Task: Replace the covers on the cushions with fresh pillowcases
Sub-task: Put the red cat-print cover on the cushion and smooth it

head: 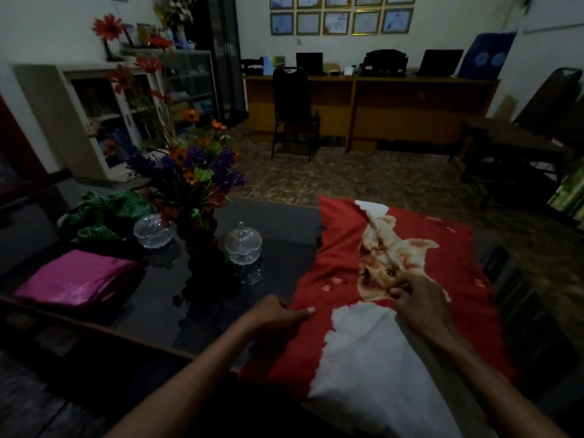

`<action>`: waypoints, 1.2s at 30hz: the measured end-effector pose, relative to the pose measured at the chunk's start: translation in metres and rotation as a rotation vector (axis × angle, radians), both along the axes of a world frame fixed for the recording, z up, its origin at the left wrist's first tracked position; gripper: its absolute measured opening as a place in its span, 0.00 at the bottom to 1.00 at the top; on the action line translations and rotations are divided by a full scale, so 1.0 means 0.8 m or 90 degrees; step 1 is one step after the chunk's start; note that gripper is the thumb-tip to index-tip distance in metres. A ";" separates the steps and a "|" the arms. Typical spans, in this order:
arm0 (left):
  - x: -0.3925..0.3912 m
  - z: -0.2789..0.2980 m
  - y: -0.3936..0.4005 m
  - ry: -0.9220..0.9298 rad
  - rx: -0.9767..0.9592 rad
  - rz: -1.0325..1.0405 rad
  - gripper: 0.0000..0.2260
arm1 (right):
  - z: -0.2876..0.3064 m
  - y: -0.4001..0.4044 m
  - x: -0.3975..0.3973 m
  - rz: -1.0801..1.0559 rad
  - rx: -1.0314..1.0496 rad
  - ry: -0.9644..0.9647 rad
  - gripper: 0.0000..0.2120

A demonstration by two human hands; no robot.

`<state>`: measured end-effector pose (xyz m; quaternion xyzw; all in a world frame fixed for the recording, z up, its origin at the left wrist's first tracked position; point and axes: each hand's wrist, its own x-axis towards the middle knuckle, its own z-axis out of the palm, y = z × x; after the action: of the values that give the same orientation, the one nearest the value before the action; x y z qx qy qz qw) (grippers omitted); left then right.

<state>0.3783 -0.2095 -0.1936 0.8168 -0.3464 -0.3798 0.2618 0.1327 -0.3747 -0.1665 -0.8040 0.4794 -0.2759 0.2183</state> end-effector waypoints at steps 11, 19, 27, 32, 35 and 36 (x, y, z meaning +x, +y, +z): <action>-0.015 0.016 0.029 0.097 0.071 -0.045 0.38 | -0.006 0.084 0.009 0.143 -0.061 -0.016 0.05; -0.017 0.005 0.040 0.133 0.072 -0.018 0.47 | -0.006 0.084 0.010 0.143 -0.060 0.049 0.16; -0.035 0.010 0.043 0.105 0.067 0.023 0.34 | -0.017 0.139 0.019 0.204 -0.139 0.017 0.09; -0.037 0.010 0.052 0.045 0.083 0.055 0.38 | -0.048 0.168 0.018 0.242 -0.233 0.048 0.13; -0.040 0.001 0.067 0.061 0.007 0.061 0.34 | -0.049 0.167 0.017 0.252 -0.248 0.032 0.11; -0.041 0.005 0.075 0.079 -0.013 0.052 0.30 | -0.049 0.169 0.017 0.259 -0.252 0.032 0.11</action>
<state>0.3451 -0.1498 -0.1894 0.8026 -0.2996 -0.4148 0.3067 0.1463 -0.2398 -0.2060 -0.9173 0.2501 -0.2945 0.0962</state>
